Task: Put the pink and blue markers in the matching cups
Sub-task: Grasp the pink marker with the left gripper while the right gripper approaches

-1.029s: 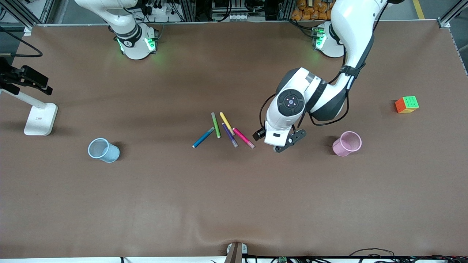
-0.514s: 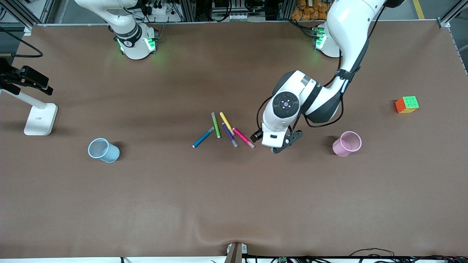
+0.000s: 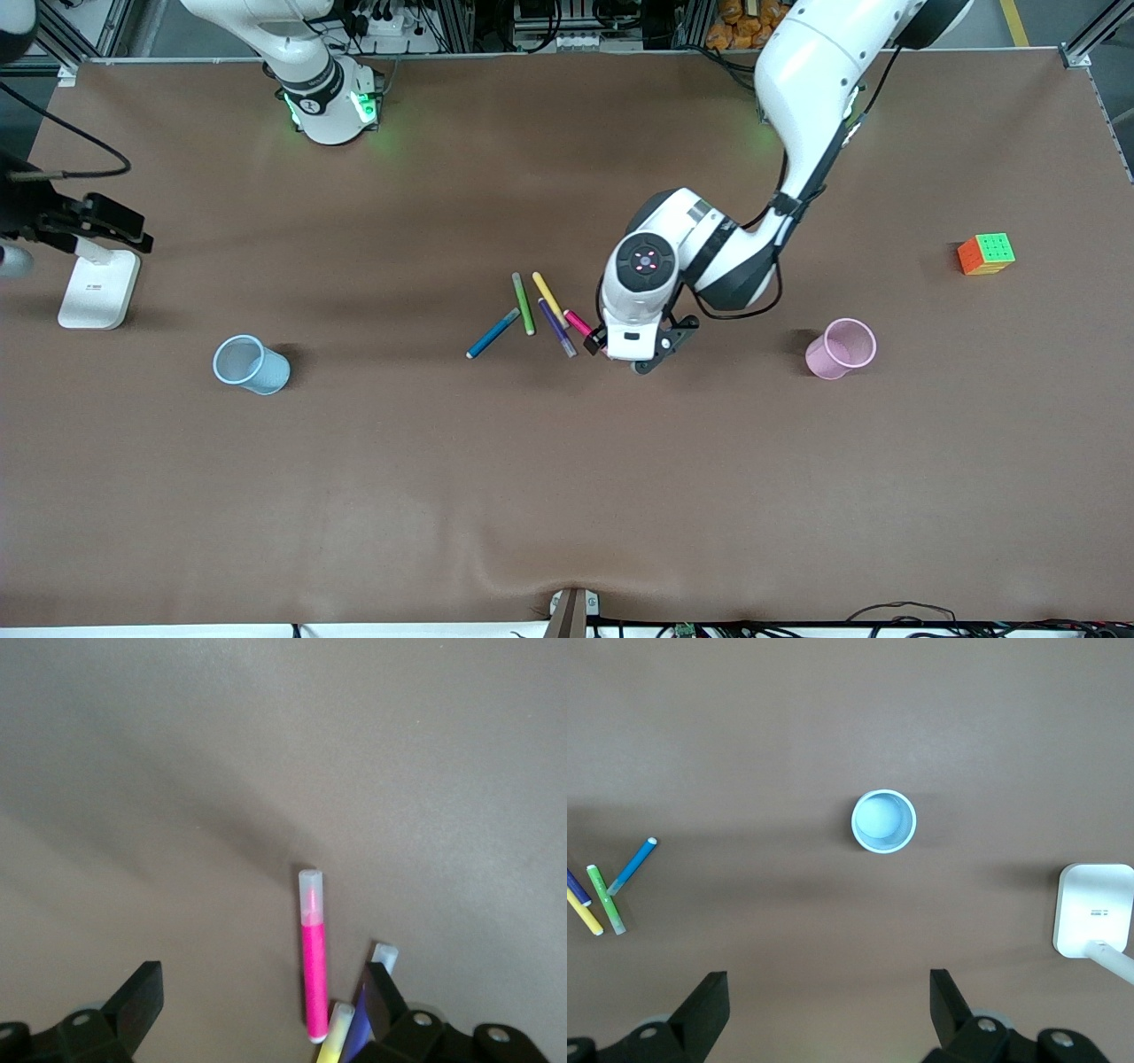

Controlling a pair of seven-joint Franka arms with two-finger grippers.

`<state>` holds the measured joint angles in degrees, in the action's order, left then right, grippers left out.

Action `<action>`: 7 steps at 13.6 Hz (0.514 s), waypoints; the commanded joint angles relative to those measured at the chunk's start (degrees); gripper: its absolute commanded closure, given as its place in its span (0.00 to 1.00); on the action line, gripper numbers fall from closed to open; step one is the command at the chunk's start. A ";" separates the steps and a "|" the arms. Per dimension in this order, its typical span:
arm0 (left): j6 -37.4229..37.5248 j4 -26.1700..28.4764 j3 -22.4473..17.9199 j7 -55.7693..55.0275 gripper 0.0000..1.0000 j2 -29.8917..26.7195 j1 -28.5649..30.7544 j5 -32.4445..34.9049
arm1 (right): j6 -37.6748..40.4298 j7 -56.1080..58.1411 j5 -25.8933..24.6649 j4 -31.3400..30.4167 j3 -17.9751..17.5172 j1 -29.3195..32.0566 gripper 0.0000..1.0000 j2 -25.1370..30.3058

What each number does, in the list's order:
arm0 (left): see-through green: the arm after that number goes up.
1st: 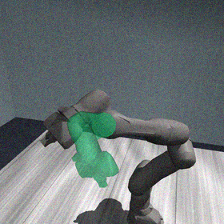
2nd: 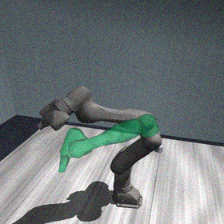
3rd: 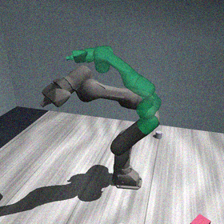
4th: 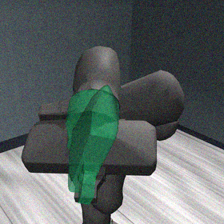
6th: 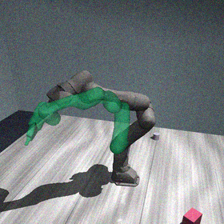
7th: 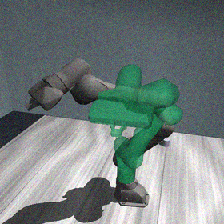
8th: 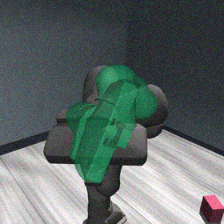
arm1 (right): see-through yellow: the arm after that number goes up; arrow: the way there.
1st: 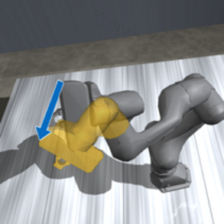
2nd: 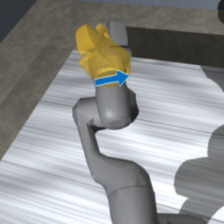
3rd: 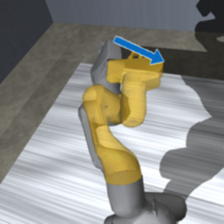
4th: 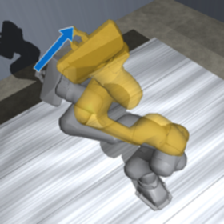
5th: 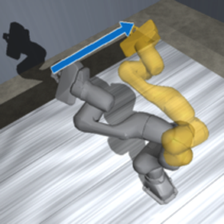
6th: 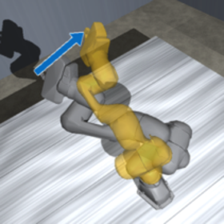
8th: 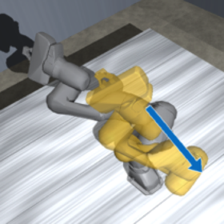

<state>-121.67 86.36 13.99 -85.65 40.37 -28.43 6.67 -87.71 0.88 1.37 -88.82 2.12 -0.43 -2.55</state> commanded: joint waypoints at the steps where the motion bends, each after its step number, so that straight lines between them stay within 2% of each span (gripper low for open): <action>1: -2.15 -1.80 -0.72 -4.34 0.00 2.95 -1.80 2.38 | -1.49 0.79 0.21 1.54 0.08 -0.71 0.00 -1.31; 7: -4.35 -1.80 -0.80 -6.90 0.00 5.68 -3.03 2.47 | -5.01 0.09 0.74 1.46 0.08 -2.99 0.00 -3.77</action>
<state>-125.04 86.07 13.86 -90.73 44.64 -30.30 7.92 -91.94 0.91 1.44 -88.76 1.98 -2.40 -4.75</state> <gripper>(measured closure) 0.000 0.000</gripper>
